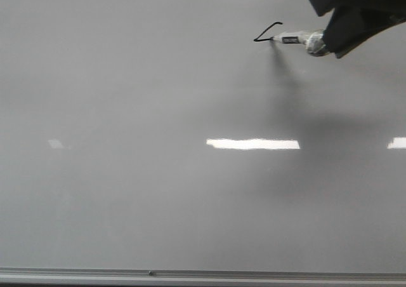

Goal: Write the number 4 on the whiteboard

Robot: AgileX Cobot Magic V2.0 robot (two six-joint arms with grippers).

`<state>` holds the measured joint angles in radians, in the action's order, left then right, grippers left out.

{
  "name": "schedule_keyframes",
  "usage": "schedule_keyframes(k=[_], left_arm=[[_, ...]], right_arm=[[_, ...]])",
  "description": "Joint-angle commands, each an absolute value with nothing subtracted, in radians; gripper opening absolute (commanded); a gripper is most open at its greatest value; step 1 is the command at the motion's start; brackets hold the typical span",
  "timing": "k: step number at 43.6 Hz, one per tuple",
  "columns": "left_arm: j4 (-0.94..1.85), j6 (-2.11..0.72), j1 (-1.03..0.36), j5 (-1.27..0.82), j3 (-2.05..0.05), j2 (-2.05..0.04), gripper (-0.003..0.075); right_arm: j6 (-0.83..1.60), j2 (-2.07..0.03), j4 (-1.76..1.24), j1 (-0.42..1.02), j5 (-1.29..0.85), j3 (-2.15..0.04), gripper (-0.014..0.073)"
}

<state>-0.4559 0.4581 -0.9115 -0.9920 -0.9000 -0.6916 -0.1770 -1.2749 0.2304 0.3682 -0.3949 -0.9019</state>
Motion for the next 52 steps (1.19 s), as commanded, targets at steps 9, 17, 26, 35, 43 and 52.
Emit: schedule_keyframes(k=[9,17,26,35,43,52], left_arm=[[-0.513,0.459,-0.912,-0.932,-0.923,-0.692,0.0512],[-0.513,0.459,-0.912,-0.932,-0.923,-0.692,0.0512],[-0.513,0.459,-0.912,-0.932,-0.923,-0.692,0.0512],[-0.513,0.459,-0.912,-0.926,-0.923,-0.692,0.0512],[-0.513,0.459,-0.912,-0.914,-0.923,-0.692,0.0512],[-0.513,0.459,-0.912,-0.894,-0.923,-0.692,0.0512]], right_arm=[[-0.174,-1.206,0.274,0.309,-0.405,-0.936,-0.0072],[-0.174,-1.151,0.252,0.346,-0.337,-0.936,-0.0072],[-0.174,-1.185,0.253,0.369,-0.269,-0.936,-0.0072],[-0.174,-1.263,0.272,0.364,-0.288,-0.936,-0.0072],[-0.174,-1.335,0.253,0.368,-0.519,-0.934,-0.0072],[-0.172,-1.361,0.253,0.368,-0.545,-0.934,-0.0072]])
